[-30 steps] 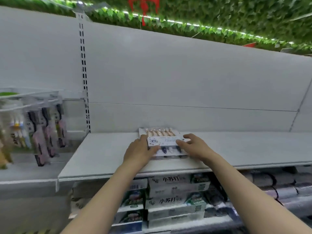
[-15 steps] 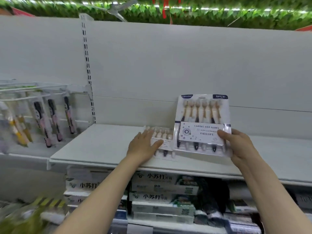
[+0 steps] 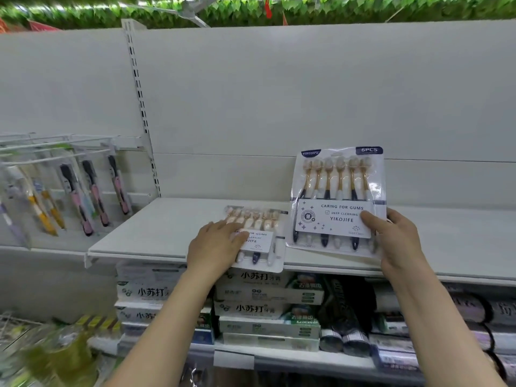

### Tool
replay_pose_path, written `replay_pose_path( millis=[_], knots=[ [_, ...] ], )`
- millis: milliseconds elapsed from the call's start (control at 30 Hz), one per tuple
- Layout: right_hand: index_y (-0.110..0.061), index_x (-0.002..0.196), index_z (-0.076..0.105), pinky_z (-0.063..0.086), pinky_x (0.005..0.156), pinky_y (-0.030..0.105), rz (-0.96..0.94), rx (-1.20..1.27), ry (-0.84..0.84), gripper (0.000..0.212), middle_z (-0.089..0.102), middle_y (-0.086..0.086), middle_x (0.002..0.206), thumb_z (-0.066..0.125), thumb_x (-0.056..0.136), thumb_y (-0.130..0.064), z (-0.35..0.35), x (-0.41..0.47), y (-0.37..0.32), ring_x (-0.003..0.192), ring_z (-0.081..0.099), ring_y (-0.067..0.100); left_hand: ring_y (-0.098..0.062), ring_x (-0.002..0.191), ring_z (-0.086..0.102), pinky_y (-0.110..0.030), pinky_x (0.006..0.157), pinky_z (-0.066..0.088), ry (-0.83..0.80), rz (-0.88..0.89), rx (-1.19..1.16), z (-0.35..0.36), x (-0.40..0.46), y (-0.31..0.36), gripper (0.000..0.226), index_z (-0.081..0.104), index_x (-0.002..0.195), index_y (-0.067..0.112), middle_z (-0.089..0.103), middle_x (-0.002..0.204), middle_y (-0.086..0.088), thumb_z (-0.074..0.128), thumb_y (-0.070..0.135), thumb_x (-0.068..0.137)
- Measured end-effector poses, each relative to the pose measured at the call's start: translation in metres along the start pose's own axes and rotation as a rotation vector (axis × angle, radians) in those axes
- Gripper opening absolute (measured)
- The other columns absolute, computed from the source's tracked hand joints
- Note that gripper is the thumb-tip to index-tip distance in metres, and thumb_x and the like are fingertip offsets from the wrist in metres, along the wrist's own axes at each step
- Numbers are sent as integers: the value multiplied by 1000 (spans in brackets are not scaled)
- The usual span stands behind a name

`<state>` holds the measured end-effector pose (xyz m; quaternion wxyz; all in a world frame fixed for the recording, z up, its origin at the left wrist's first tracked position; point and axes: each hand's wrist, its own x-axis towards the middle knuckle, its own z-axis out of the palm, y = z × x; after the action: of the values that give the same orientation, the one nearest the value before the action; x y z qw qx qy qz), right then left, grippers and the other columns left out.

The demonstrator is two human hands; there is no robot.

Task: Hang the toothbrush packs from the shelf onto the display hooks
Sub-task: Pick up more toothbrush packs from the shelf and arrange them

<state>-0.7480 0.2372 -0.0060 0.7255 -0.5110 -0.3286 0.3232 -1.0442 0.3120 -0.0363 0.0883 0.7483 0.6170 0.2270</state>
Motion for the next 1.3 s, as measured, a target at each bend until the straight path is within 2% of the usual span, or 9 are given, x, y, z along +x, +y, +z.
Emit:
replay_pose_path(
  millis=[133, 200, 300, 467, 767, 900, 1000, 1133, 1300],
  knots=[
    [-11, 107, 68, 57, 78, 37, -1, 0, -7, 17, 74, 10, 103, 69, 91, -6, 5, -4, 4, 92, 72, 25, -33, 148, 19, -45, 115, 25, -44, -220, 80, -10, -9, -2, 88, 18, 156, 27, 20, 162, -10, 36, 77, 87],
    [-9, 111, 67, 56, 75, 35, -1, -7, -3, 20, 74, 9, 102, 69, 91, -6, 6, -7, 4, 91, 72, 24, -36, 143, 27, -45, 111, 29, -64, -333, 131, -15, -10, -3, 103, 15, 156, 20, 29, 157, -16, 34, 86, 80],
    [-8, 114, 66, 56, 75, 34, -8, -23, -5, 22, 73, 9, 103, 68, 92, -7, 7, -10, 4, 90, 72, 23, -33, 134, 38, -41, 102, 35, -56, -345, 223, -20, -16, 1, 98, 26, 152, 20, 45, 147, -12, 31, 86, 80],
    [-6, 115, 66, 55, 73, 33, -19, -42, 1, 22, 73, 10, 103, 68, 92, -6, 6, -16, 3, 90, 71, 23, -30, 129, 40, -40, 95, 37, -10, -325, 280, -25, -25, 6, 90, 39, 143, 20, 51, 139, -9, 33, 85, 81],
    [-8, 114, 66, 56, 82, 37, -4, -57, 7, 20, 74, 7, 101, 66, 94, -8, 0, -23, 5, 91, 70, 22, -37, 131, 28, -42, 94, 42, 2, -396, 179, -26, -49, 8, 104, 19, 152, 14, 35, 144, -16, 34, 86, 79],
    [-7, 118, 66, 55, 82, 36, -16, -61, 28, 25, 73, 8, 104, 67, 93, -9, 0, -24, 7, 92, 70, 24, -42, 129, 34, -44, 97, 42, 23, -415, 162, -31, -55, 1, 114, 16, 153, 11, 36, 143, -21, 39, 90, 73],
    [-6, 120, 65, 56, 87, 39, -13, -49, 35, 27, 73, 9, 105, 67, 93, -8, 3, -27, 9, 94, 70, 24, -42, 129, 36, -44, 99, 40, 78, -406, 67, -35, -58, -5, 115, 14, 153, 9, 42, 140, -23, 50, 84, 73],
    [-7, 122, 65, 56, 90, 39, -22, -28, 40, 28, 73, 7, 107, 67, 93, -8, 7, -32, 13, 98, 71, 23, -43, 135, 28, -45, 108, 32, 130, -394, -134, -38, -67, -11, 117, -1, 156, 10, 40, 144, -24, 64, 68, 79],
    [-11, 118, 66, 56, 84, 34, -45, -4, 55, 24, 72, 4, 105, 66, 94, -9, 14, -41, 19, 94, 70, 19, -41, 143, 20, -49, 113, 28, 139, -467, -322, -40, -80, -20, 116, 13, 153, 5, 29, 152, -23, 79, 56, 72]
  ],
)
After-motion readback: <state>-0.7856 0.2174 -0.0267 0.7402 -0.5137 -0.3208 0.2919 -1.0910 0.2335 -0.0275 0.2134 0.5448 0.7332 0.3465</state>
